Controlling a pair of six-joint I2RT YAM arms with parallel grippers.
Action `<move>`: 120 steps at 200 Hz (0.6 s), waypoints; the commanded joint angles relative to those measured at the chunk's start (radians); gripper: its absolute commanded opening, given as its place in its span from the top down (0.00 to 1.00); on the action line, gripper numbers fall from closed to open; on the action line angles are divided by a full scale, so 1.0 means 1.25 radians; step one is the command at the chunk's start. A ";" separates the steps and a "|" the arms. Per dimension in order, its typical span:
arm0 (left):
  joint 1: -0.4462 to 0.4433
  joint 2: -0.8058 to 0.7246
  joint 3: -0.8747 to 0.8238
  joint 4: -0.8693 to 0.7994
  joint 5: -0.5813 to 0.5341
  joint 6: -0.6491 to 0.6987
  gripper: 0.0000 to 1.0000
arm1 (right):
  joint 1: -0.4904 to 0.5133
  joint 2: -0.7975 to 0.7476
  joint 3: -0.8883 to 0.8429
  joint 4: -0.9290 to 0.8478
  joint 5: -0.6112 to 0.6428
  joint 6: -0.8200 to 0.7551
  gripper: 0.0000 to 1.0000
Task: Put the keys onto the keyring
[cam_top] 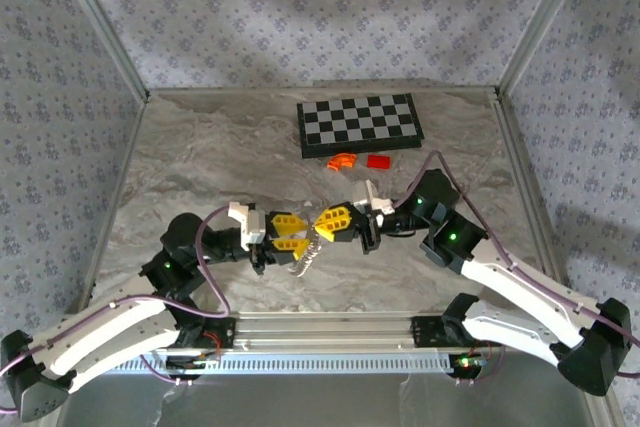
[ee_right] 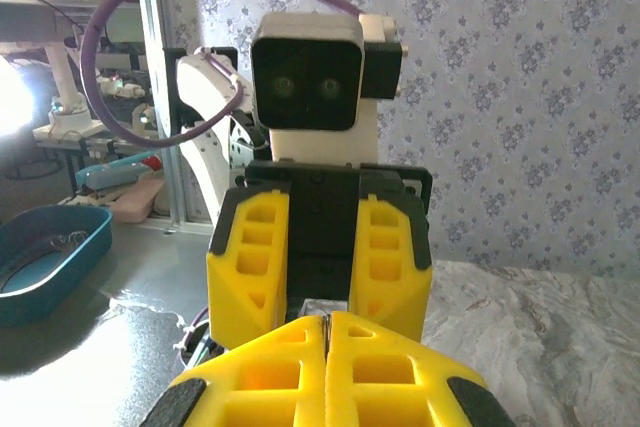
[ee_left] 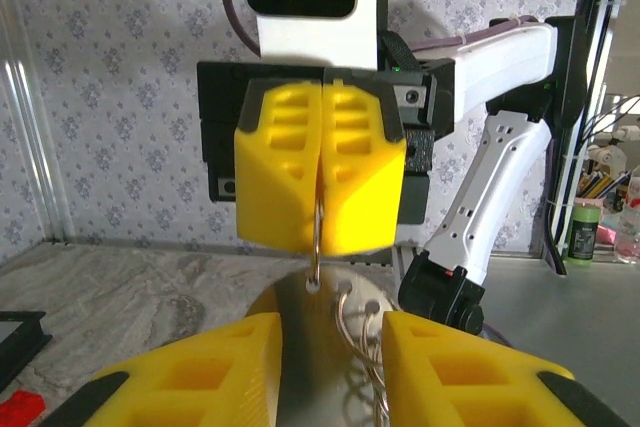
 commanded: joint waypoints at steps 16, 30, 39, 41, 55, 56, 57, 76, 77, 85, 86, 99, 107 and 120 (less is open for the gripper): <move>-0.009 -0.005 0.043 0.023 -0.006 0.028 0.72 | 0.009 -0.018 -0.010 0.024 0.005 -0.028 1.00; -0.010 -0.002 0.048 0.016 -0.006 0.034 0.74 | 0.011 -0.018 -0.010 0.023 0.004 -0.031 1.00; -0.012 0.000 0.049 0.013 -0.007 0.036 0.75 | 0.011 -0.018 -0.011 0.024 0.004 -0.032 1.00; -0.012 0.000 0.050 0.013 -0.007 0.037 0.75 | 0.012 -0.018 -0.012 0.024 0.004 -0.032 1.00; -0.012 0.001 0.048 0.014 -0.009 0.037 0.75 | 0.015 -0.019 -0.012 0.025 0.003 -0.033 1.00; -0.012 0.001 0.048 0.015 -0.009 0.038 0.75 | 0.015 -0.019 -0.012 0.025 0.003 -0.033 1.00; -0.013 0.001 0.048 0.015 -0.009 0.038 0.75 | 0.016 -0.020 -0.012 0.025 0.003 -0.033 1.00; -0.013 0.003 0.053 0.018 -0.008 0.038 0.77 | 0.017 -0.018 -0.011 0.023 0.001 -0.036 1.00; -0.013 0.003 0.053 0.017 -0.007 0.039 0.77 | 0.017 -0.019 -0.011 0.024 0.000 -0.036 1.00; -0.014 0.006 0.058 0.010 -0.008 0.042 0.77 | 0.017 -0.018 -0.013 0.025 0.000 -0.037 1.00; -0.014 0.006 0.058 0.010 -0.007 0.043 0.77 | 0.017 -0.018 -0.013 0.025 -0.001 -0.037 1.00; -0.016 0.012 0.064 -0.002 -0.007 0.049 0.78 | 0.018 -0.018 -0.013 0.029 -0.002 -0.036 1.00; -0.018 0.016 0.067 -0.005 -0.006 0.052 0.78 | 0.019 -0.018 -0.013 0.030 -0.002 -0.036 1.00; -0.020 0.020 0.066 -0.006 -0.008 0.055 0.79 | 0.021 -0.023 -0.014 0.031 -0.002 -0.036 1.00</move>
